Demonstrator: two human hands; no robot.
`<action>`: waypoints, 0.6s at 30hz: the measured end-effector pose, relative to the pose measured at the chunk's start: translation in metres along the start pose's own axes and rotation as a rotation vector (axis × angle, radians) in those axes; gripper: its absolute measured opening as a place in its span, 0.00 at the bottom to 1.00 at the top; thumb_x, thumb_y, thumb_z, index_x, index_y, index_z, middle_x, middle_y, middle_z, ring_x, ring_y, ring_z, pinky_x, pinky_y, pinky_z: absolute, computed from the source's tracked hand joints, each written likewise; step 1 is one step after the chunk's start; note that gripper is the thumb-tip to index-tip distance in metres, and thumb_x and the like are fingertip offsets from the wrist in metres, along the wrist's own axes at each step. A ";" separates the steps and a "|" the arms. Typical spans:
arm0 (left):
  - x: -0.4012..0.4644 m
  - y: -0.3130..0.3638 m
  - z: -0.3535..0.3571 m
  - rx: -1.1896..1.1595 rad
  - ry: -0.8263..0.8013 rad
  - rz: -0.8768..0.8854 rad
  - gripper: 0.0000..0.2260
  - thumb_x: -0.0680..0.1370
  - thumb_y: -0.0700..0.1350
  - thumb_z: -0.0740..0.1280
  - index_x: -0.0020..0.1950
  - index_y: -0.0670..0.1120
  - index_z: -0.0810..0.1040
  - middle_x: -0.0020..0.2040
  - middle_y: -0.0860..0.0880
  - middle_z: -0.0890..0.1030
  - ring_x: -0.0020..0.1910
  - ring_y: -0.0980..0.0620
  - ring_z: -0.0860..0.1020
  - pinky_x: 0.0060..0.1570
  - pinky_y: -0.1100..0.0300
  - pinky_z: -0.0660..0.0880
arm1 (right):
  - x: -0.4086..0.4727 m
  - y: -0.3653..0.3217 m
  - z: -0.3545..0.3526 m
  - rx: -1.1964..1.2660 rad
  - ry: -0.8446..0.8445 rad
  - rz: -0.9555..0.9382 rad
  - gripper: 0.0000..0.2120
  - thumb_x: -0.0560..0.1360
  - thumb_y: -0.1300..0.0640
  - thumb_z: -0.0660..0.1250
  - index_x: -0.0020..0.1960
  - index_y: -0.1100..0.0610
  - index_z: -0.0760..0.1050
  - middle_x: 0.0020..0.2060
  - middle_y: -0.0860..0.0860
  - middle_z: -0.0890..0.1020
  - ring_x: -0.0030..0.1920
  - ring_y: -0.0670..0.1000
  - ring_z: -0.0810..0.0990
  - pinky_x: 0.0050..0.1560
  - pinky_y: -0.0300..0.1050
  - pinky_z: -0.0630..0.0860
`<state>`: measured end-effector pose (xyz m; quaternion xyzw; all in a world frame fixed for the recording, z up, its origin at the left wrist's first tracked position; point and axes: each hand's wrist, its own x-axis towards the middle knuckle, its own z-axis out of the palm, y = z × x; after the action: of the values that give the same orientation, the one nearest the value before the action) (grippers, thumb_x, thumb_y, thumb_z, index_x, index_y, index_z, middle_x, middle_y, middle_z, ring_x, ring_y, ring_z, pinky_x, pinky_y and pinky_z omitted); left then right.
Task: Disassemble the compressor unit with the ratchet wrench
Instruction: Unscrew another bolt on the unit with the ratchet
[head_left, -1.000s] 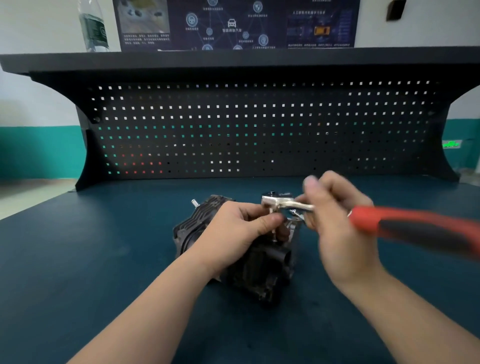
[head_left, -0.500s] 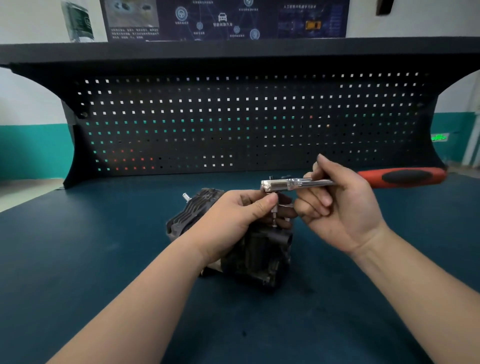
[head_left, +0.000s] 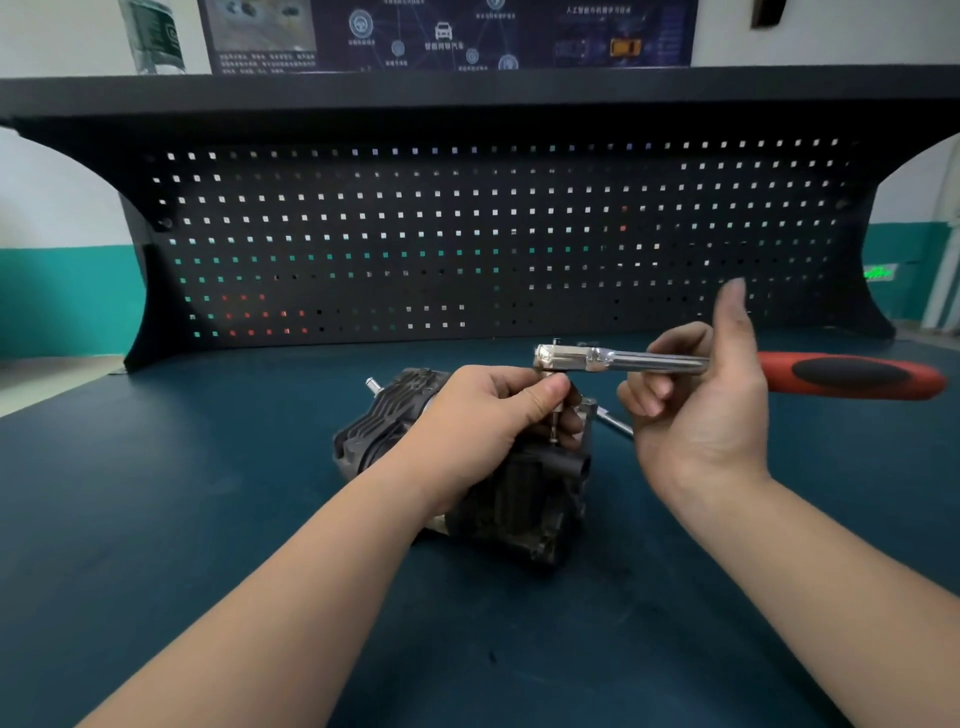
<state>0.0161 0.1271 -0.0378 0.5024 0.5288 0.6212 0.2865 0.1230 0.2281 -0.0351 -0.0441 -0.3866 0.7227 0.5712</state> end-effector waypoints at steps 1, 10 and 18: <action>0.000 0.000 0.000 -0.006 -0.002 -0.002 0.11 0.79 0.43 0.63 0.39 0.44 0.82 0.35 0.49 0.82 0.36 0.53 0.81 0.39 0.61 0.78 | -0.001 0.000 0.001 -0.022 0.001 -0.039 0.26 0.75 0.38 0.62 0.25 0.54 0.69 0.19 0.48 0.65 0.21 0.47 0.62 0.25 0.40 0.58; -0.004 0.001 -0.006 0.104 -0.057 0.039 0.10 0.77 0.47 0.64 0.41 0.47 0.82 0.40 0.50 0.83 0.41 0.54 0.81 0.45 0.63 0.76 | -0.019 -0.013 -0.004 -0.750 -0.349 -0.924 0.24 0.79 0.52 0.61 0.28 0.65 0.65 0.21 0.58 0.66 0.23 0.52 0.67 0.26 0.44 0.63; -0.001 -0.002 -0.010 0.035 -0.066 -0.005 0.12 0.71 0.51 0.67 0.43 0.44 0.84 0.43 0.45 0.84 0.43 0.51 0.82 0.44 0.62 0.77 | 0.006 -0.007 -0.012 -0.486 -0.379 -0.510 0.18 0.74 0.50 0.61 0.30 0.60 0.66 0.21 0.48 0.69 0.21 0.43 0.67 0.25 0.33 0.64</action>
<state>0.0066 0.1230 -0.0388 0.5262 0.5312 0.5942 0.2964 0.1323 0.2396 -0.0372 0.0534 -0.6433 0.4405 0.6239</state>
